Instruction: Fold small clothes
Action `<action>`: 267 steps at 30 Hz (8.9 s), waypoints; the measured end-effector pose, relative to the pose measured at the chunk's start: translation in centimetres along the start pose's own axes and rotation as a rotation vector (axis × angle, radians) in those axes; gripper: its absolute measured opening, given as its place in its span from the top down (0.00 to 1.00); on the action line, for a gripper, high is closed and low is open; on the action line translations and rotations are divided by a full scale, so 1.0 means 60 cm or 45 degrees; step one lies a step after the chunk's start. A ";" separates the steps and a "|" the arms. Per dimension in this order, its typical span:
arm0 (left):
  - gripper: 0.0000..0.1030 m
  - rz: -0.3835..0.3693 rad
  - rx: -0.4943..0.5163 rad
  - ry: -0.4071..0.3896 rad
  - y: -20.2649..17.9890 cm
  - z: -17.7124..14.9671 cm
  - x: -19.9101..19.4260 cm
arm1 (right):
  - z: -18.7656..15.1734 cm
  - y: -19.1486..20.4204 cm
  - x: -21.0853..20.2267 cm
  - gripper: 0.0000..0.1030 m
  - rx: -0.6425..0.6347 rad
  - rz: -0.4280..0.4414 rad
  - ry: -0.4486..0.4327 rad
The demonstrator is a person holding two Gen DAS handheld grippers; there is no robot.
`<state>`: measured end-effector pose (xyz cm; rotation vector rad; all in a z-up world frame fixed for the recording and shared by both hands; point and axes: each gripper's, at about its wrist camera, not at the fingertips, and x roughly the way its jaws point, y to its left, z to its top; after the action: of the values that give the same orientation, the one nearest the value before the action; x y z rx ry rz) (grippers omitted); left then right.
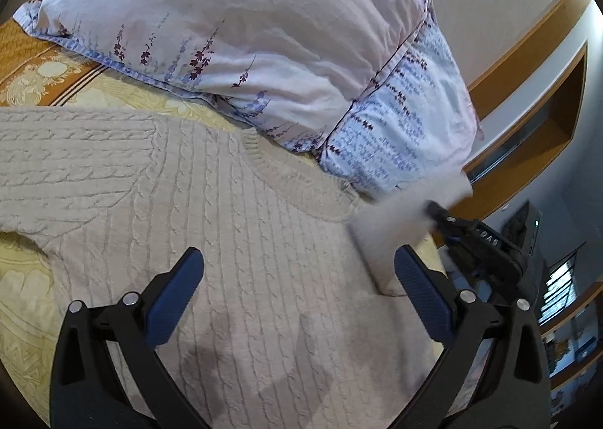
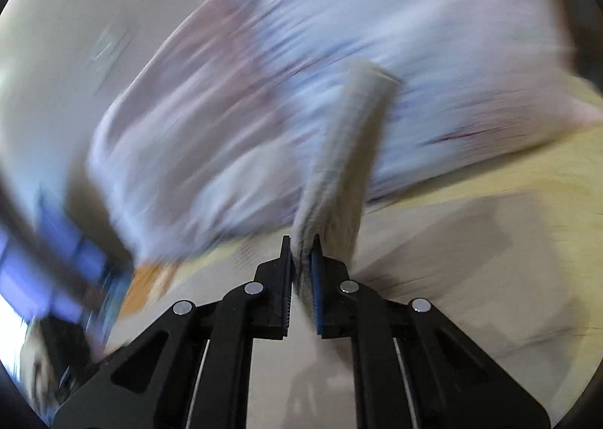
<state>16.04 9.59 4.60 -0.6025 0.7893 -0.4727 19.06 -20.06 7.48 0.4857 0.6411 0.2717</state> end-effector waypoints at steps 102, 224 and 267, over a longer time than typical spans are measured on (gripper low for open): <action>0.95 -0.081 -0.260 -0.150 -0.003 0.062 0.031 | -0.156 -0.181 -0.113 0.15 0.404 -0.235 -0.193; 0.56 -0.306 -0.127 0.044 0.139 -0.263 -0.244 | -0.331 -0.264 -0.320 0.57 0.331 0.326 0.209; 0.93 -0.351 0.259 0.006 0.062 -0.226 -0.264 | -0.260 -0.142 -0.348 0.92 -0.131 0.331 -0.087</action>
<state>-3.54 17.42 2.72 -0.5221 0.6547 -0.7978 -6.06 -30.01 2.84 0.4773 0.4944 0.5291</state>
